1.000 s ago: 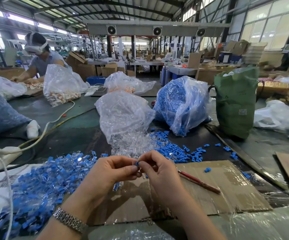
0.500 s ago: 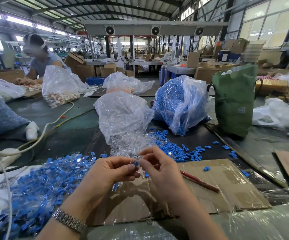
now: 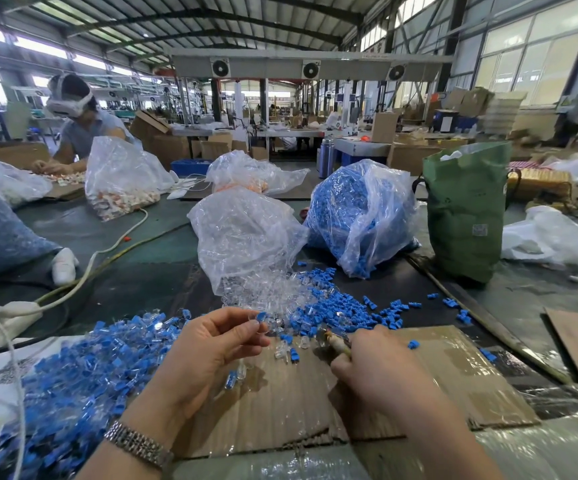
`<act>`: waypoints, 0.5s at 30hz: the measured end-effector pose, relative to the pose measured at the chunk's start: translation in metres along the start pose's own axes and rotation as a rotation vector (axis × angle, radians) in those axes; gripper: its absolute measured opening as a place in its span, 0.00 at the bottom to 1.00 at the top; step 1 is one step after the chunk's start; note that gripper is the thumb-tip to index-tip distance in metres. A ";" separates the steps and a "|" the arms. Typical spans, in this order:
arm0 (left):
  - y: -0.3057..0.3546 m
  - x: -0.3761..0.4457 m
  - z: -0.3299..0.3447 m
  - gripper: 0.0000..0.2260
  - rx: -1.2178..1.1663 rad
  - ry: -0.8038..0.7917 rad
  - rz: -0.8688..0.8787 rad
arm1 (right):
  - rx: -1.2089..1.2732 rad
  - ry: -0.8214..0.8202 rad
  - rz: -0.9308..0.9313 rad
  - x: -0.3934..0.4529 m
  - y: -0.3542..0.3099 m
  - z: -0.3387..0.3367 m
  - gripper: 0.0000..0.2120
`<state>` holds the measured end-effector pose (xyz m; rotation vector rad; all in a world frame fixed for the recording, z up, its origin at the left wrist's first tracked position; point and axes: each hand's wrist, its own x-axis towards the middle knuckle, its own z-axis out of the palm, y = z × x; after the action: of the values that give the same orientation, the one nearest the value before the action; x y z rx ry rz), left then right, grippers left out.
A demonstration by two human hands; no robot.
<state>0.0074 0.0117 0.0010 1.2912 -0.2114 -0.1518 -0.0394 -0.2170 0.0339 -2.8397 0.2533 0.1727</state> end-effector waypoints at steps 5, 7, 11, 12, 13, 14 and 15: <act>0.004 -0.001 -0.001 0.10 -0.085 0.027 -0.011 | 0.346 -0.171 -0.127 -0.003 -0.015 -0.011 0.11; 0.004 -0.001 -0.002 0.09 -0.099 0.030 -0.006 | 0.494 -0.303 -0.185 -0.006 -0.027 -0.015 0.09; 0.005 0.000 -0.005 0.11 -0.065 0.033 -0.013 | 0.615 -0.443 -0.238 -0.013 -0.044 -0.020 0.07; 0.005 0.000 -0.005 0.11 -0.049 0.026 -0.010 | 0.613 -0.444 -0.245 -0.014 -0.046 -0.021 0.06; 0.006 -0.001 -0.005 0.13 -0.025 0.015 -0.003 | 0.619 -0.441 -0.248 -0.015 -0.048 -0.021 0.06; 0.006 -0.003 -0.004 0.14 0.015 0.008 0.009 | 0.626 -0.438 -0.250 -0.016 -0.049 -0.020 0.05; 0.007 -0.004 -0.003 0.14 0.073 0.006 0.023 | 0.628 -0.436 -0.252 -0.015 -0.049 -0.020 0.05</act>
<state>0.0047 0.0174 0.0065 1.3614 -0.2284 -0.1214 -0.0433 -0.1742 0.0681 -2.1197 -0.1278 0.5408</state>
